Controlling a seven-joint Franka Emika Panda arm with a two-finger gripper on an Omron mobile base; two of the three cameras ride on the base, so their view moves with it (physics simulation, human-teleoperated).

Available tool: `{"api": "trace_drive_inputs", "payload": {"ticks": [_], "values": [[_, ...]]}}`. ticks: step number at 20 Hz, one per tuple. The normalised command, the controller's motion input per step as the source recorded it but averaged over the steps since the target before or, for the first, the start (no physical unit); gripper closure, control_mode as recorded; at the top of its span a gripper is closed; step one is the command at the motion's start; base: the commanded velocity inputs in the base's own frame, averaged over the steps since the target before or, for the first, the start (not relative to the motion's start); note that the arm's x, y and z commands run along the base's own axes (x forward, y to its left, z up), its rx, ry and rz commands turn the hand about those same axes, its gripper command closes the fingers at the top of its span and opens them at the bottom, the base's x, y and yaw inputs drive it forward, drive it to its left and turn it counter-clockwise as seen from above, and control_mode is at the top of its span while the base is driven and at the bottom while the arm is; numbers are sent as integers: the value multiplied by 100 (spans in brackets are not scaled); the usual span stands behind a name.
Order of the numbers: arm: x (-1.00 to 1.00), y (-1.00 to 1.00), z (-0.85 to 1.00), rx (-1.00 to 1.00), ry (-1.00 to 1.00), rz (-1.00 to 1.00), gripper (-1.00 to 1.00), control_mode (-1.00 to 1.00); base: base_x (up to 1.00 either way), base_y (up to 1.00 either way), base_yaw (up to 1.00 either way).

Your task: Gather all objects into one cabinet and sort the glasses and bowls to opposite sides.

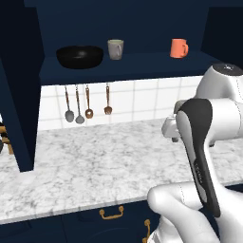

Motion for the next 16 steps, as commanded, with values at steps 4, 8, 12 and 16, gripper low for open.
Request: {"api": "trace_drive_inputs", "payload": {"ticks": [4, 8, 12, 16], "values": [[-9, 13, 0, -4, 0, 0, -100, -100, 0, 0, 0], [-19, -3, 0, 0, 0, 1, -100, 100, -43, -6, 1], [0, 0, 0, 0, 0, 0, -100, 100, -100, -26, 0], [0, 0, 0, 0, 0, 0, -100, 100, -100, -27, -5]]}}
